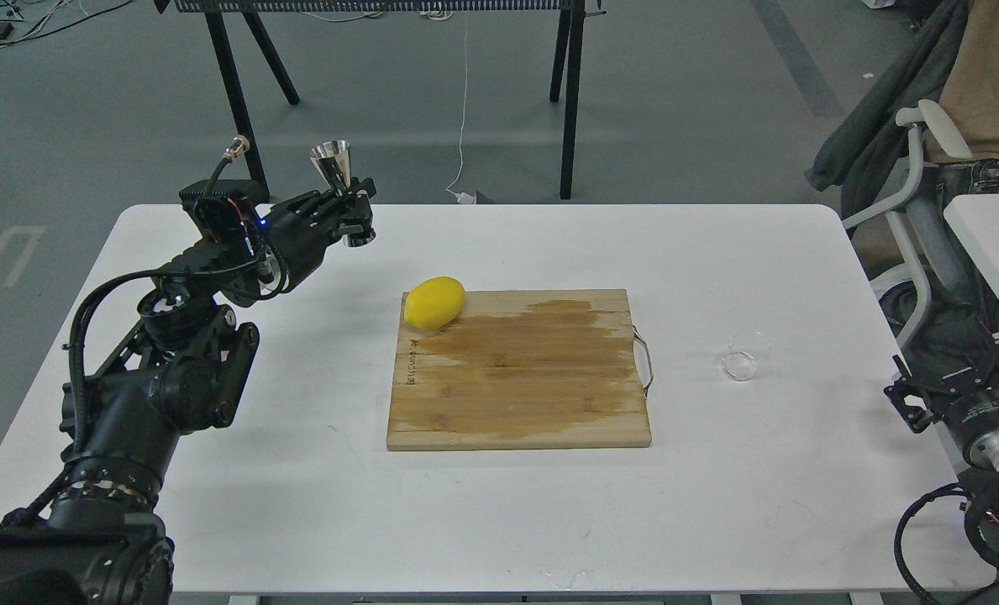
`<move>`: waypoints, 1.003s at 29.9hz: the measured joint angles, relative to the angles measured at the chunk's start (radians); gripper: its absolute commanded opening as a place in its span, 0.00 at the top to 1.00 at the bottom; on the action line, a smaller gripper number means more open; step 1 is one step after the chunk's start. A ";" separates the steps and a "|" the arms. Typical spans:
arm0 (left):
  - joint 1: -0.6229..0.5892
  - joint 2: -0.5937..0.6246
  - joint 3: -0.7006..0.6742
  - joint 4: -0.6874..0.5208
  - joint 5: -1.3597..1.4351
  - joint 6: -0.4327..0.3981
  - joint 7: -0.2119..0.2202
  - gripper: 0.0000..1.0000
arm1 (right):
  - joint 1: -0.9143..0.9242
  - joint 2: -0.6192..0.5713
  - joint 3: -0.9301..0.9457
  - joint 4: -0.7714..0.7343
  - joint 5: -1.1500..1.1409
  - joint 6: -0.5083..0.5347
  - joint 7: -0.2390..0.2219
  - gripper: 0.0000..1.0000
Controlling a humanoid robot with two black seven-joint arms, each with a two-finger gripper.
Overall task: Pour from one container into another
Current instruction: 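Lift the jigger with the left gripper and carry it over the board, then lower the jigger onto the cutting board beside the lemon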
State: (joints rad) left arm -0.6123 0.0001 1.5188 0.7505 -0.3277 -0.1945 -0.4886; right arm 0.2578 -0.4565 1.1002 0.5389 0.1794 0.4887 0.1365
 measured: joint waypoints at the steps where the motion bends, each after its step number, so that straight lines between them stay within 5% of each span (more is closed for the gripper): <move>1: 0.003 0.000 -0.002 0.025 -0.009 -0.031 0.000 0.91 | 0.000 0.000 0.000 0.000 0.000 0.000 0.000 0.00; 7: 0.004 0.000 0.007 0.219 -0.031 -0.239 0.000 0.92 | -0.002 -0.001 0.000 0.000 0.000 0.000 0.000 0.00; 10: -0.004 0.000 0.068 0.257 -0.044 -0.250 0.000 0.92 | -0.004 -0.001 0.000 0.000 0.000 0.000 0.000 0.00; 21: 0.073 0.000 0.359 0.258 -0.110 0.197 0.000 0.93 | -0.006 0.006 -0.006 0.000 0.000 0.000 0.000 0.00; 30: 0.180 0.000 0.571 0.254 -0.126 0.349 0.000 0.94 | -0.006 0.015 -0.011 -0.001 -0.002 0.000 0.000 0.00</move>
State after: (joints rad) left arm -0.4326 0.0001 2.0899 1.0042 -0.4537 0.1547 -0.4888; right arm 0.2515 -0.4420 1.0892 0.5384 0.1779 0.4887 0.1365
